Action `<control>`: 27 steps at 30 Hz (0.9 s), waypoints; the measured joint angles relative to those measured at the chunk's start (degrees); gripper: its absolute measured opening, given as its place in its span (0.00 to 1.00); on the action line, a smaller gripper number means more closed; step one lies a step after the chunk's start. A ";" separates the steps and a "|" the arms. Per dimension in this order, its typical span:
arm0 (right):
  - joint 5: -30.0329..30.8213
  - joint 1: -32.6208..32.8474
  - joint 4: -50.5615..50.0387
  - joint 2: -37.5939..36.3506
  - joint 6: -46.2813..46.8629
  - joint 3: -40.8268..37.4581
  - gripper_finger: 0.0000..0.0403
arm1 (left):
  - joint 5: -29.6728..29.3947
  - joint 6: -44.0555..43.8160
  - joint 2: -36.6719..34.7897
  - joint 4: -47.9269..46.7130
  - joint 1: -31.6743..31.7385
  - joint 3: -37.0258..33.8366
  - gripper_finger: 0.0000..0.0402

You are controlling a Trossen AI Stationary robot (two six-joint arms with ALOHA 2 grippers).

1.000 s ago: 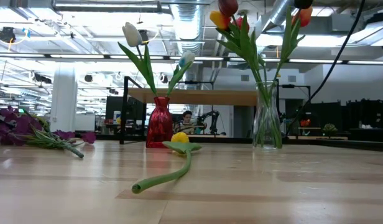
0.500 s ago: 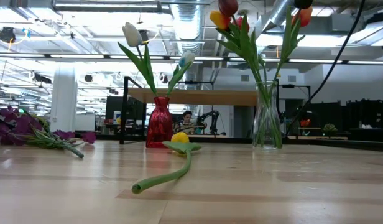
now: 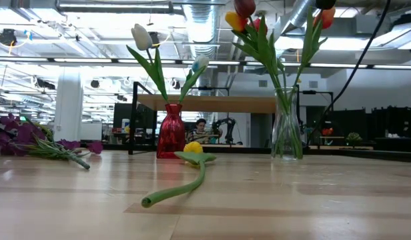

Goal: Pick and place flowers into a vace then onto a shelf
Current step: Put the pink flower into the transparent vase

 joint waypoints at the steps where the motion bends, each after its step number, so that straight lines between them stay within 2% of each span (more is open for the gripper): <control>1: 0.00 0.34 -1.53 0.00 -0.19 0.00 0.26 | -0.66 -0.69 0.02 -1.68 0.00 0.90 0.01; 4: 3.31 1.85 -7.50 0.03 -2.13 -0.02 0.32 | -4.41 -2.55 0.06 -7.78 -0.02 4.16 0.01; 9: 18.02 6.20 -15.00 0.04 -2.54 -0.02 0.35 | -9.33 -5.85 0.07 -17.15 0.00 10.12 0.00; 12: 27.21 9.10 -16.73 0.04 -4.49 0.00 0.34 | -10.76 -6.22 0.51 -20.57 -0.02 13.90 0.00; 15: 33.74 11.86 -17.23 0.04 -8.48 -0.02 0.32 | -13.27 -5.41 1.54 -23.72 -0.02 17.06 0.00; 20: 40.91 15.40 -18.00 0.04 -13.34 0.00 0.30 | -15.02 -3.49 4.55 -26.92 0.00 21.34 0.00; 27: 41.21 18.61 -20.90 -1.95 -10.15 -0.02 0.29 | -19.68 -5.03 11.49 -41.63 0.02 33.48 0.00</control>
